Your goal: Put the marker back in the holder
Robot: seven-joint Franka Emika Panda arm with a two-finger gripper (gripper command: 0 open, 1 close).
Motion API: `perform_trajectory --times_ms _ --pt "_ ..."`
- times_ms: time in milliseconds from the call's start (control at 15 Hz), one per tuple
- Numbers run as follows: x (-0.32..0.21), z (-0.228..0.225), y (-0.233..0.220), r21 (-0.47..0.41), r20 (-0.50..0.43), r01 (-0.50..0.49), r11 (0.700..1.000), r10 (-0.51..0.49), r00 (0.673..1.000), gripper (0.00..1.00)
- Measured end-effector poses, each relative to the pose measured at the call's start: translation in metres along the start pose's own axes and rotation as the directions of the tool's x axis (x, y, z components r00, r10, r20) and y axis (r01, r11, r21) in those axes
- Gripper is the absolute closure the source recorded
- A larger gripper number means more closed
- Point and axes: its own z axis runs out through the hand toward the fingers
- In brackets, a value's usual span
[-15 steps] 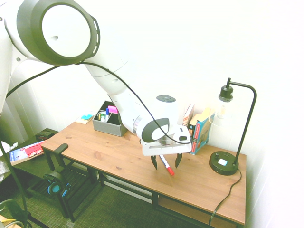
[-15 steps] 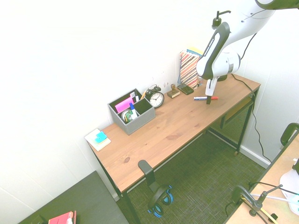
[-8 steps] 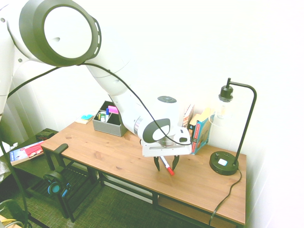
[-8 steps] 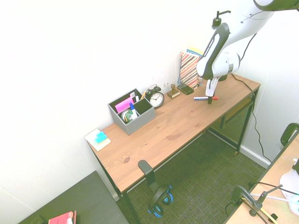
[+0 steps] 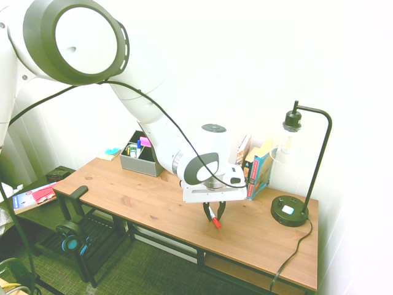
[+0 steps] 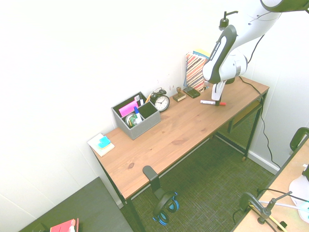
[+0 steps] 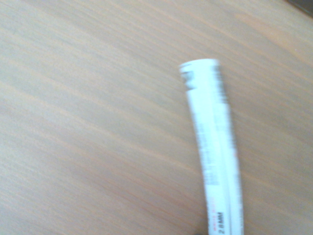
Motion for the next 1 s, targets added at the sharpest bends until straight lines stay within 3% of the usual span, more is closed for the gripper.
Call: perform_trajectory --times_ms 267,533,800,1000 --pt "0.006 -0.011 -0.004 0.0 -0.007 -0.08 0.997 0.08 0.997 1.0" --pt "0.005 -0.109 -0.032 0.005 0.076 -0.223 0.975 0.222 0.972 1.0" --pt "-0.048 -0.221 -0.099 -0.076 0.211 -0.388 0.918 0.395 0.894 1.0" --pt "-0.088 -0.263 -0.16 -0.121 0.268 -0.53 0.84 0.541 0.797 1.0"
